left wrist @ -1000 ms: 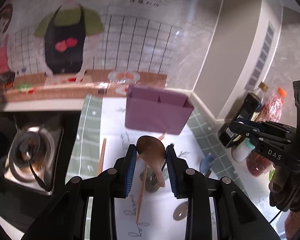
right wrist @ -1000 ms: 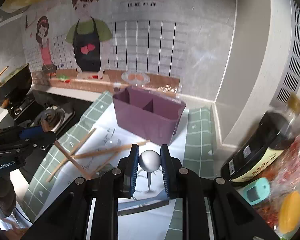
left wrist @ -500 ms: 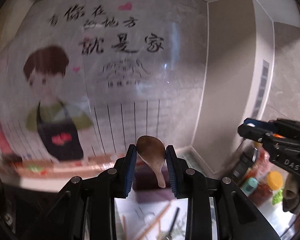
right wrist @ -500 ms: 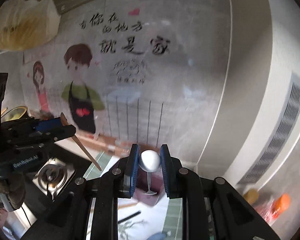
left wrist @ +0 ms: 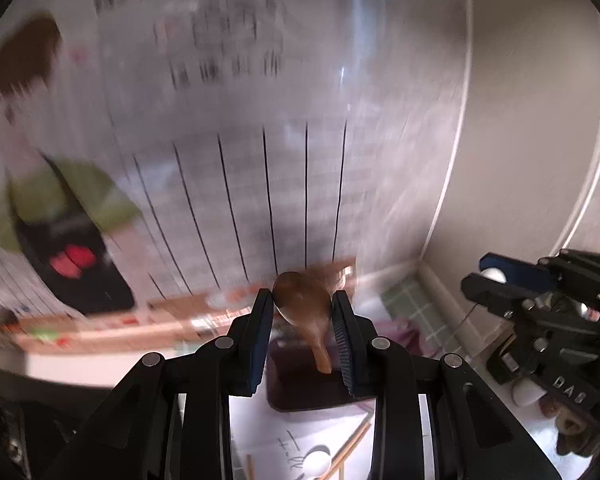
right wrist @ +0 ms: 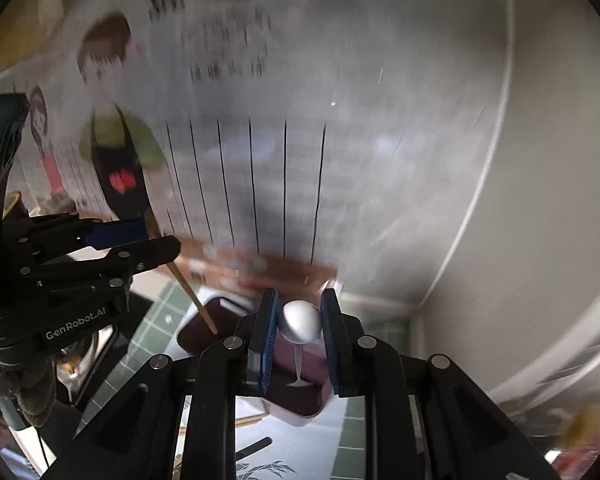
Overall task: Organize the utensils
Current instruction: 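Carry both spoons over the purple caddy and open both grippers to drop them in, then move the left gripper to the white plastic spoon while the right gripper approaches the blue spoon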
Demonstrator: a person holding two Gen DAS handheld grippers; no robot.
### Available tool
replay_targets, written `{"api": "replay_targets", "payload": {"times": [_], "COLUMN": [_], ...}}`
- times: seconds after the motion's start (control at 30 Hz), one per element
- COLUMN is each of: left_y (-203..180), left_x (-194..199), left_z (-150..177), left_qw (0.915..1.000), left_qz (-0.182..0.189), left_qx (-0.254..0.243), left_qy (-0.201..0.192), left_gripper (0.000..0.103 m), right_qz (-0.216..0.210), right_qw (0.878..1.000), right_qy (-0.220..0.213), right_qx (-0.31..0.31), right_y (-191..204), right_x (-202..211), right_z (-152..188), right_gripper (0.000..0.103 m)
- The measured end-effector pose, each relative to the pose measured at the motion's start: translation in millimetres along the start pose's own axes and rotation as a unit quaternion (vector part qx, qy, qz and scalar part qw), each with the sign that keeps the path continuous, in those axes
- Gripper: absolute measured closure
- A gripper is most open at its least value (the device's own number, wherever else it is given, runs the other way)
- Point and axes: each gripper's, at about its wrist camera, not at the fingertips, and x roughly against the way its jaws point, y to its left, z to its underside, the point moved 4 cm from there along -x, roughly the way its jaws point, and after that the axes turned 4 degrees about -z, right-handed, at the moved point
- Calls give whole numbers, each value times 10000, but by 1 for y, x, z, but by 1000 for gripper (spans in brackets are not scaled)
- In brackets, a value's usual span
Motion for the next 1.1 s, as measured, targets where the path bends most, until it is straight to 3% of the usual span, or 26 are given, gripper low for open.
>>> {"api": "replay_targets", "payload": {"times": [0.2,0.4,0.47,0.57,0.83,0.97,1.1], "left_y": [-3,-10,-9,-5,15,25,32], "left_x": [-65,-87,-85,-69,-12,7,19], "left_z": [34,55,55,53,71,105,154], "left_qw": [9978,9958,9958,9972,9988,9982,9953], "left_qz": [215,274,314,319,86,-53,10], "left_qx": [166,146,163,200,343,427,649], "left_qy": [612,857,850,643,344,418,725], "left_gripper": [72,68,58,46,40,39,38], "right_qz": [-270,-375,-307,-101,148,278,489], "right_qw": [9977,9958,9962,9986,9997,9993,9983], "right_qy": [547,746,740,467,174,120,211], "right_qx": [-305,-367,-355,-211,74,204,249], "right_y": [-11,-15,-15,-14,-9,-1,7], "right_x": [-63,-84,-82,-65,-10,9,22], "right_z": [34,53,56,51,72,103,139], "right_gripper": [83,82,63,44,34,19,11]}}
